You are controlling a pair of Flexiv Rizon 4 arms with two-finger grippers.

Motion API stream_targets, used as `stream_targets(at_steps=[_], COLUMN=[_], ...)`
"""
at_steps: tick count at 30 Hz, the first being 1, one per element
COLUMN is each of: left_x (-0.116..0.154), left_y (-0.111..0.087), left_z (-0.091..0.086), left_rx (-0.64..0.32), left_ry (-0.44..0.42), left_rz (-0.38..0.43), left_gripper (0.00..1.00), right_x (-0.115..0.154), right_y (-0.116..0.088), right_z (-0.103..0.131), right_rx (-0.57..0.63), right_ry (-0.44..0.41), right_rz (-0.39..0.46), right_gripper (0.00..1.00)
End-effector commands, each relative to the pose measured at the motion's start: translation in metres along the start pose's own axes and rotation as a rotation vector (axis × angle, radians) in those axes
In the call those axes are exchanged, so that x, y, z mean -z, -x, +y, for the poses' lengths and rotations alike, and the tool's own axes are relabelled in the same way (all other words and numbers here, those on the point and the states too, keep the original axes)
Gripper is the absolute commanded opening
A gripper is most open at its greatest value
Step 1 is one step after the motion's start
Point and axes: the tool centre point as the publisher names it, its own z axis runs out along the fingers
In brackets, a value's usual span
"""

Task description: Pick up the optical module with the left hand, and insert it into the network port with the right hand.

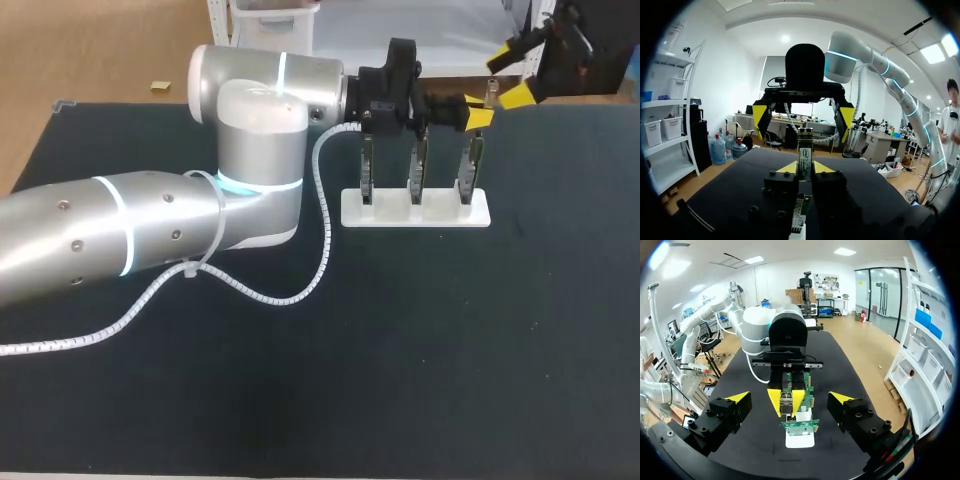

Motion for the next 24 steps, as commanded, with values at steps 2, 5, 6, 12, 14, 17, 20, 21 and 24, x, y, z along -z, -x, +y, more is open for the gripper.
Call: stream_targets(at_steps=[2, 5, 6, 12, 14, 17, 20, 21, 24], left_x=[-0.0011, -0.0011, -0.0011, -0.0011, -0.0011, -0.0011, -0.0011, -0.0011, -0.0011], left_y=[0.0003, 0.0003, 0.0003, 0.0003, 0.0003, 0.0003, 0.0003, 0.0003, 0.0003], left_z=[0.0023, 0.0023, 0.0023, 0.0023, 0.0023, 0.0023, 0.0023, 0.0023, 0.0023], left_rx=[0.001, 0.001, 0.001, 0.001, 0.001, 0.001, 0.001, 0.001, 0.001], left_ry=[-0.003, -0.003, -0.003, -0.003, -0.003, -0.003, -0.003, -0.003, -0.003], left_rz=[0.002, 0.002, 0.002, 0.002, 0.002, 0.002, 0.002, 0.002, 0.002], left_gripper=[0.0, 0.0, 0.0, 0.0, 0.0, 0.0, 0.0, 0.0, 0.0], right_x=[-0.0038, -0.0059, -0.0063, -0.0079, -0.0086, -0.0087, -0.0087, -0.0087, -0.0086], right_y=[0.0023, 0.0031, 0.0033, 0.0032, 0.0028, 0.0028, 0.0026, 0.0025, 0.0023], right_z=[0.0033, 0.0041, 0.0043, 0.0036, 0.0034, 0.0034, 0.0035, 0.0035, 0.0036], right_rx=[0.001, 0.004, 0.005, 0.002, 0.0, 0.0, -0.001, -0.001, -0.003], right_ry=[-0.001, 0.005, 0.005, 0.001, -0.002, -0.005, -0.007, -0.009, -0.012], right_rz=[0.001, 0.003, 0.004, 0.005, 0.004, 0.003, -0.001, -0.002, -0.003], right_gripper=[1.0, 1.0, 1.0, 1.0, 1.0, 0.35, 0.0, 0.0, 0.0])
